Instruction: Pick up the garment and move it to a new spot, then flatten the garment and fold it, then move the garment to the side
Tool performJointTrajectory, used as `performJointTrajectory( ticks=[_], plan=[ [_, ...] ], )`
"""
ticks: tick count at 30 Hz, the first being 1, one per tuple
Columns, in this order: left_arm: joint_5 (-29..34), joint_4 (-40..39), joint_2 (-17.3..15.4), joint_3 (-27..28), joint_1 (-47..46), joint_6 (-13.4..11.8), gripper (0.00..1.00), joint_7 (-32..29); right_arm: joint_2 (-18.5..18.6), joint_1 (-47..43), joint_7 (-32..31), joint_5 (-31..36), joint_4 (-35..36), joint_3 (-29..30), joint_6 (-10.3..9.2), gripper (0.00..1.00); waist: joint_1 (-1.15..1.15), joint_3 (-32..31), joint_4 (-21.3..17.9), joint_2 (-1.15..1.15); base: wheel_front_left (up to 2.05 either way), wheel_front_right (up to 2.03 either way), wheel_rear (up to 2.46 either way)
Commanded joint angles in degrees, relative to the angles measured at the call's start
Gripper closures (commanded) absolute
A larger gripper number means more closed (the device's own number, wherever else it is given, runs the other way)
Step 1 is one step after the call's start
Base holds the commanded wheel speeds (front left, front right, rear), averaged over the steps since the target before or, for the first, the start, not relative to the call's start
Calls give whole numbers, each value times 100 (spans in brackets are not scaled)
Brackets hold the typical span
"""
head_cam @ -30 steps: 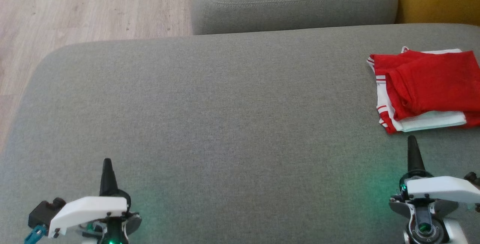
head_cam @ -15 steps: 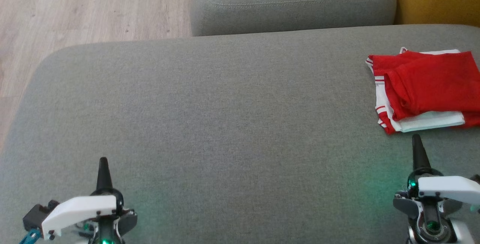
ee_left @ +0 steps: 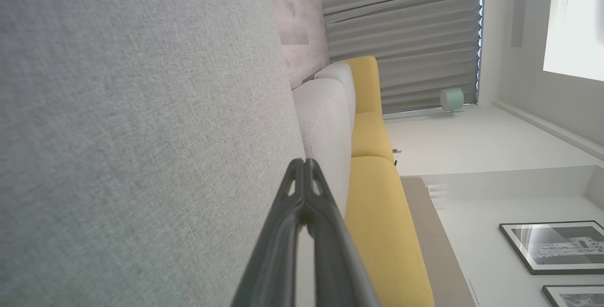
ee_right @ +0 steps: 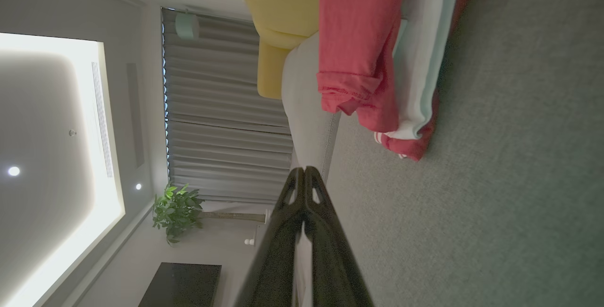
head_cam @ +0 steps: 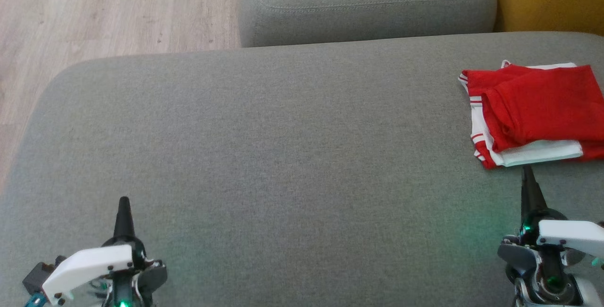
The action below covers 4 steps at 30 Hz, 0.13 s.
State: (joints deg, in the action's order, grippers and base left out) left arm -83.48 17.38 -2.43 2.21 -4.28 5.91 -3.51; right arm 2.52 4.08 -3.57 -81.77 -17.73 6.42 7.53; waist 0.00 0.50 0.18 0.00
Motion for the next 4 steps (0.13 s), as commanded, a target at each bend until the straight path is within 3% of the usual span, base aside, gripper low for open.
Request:
performJointTrajectory(
  ticks=[1,4],
  plan=[
    [-145,-233,-40,253,-194,65,100,-69,32,210,-65,-190,246,-64,-4,100,0,-3,-2,0,0,0,0],
    [-302,-254,-41,291,-194,85,100,-119,33,210,-115,-375,273,-48,-4,100,0,-9,-5,0,0,0,0]
  ],
)
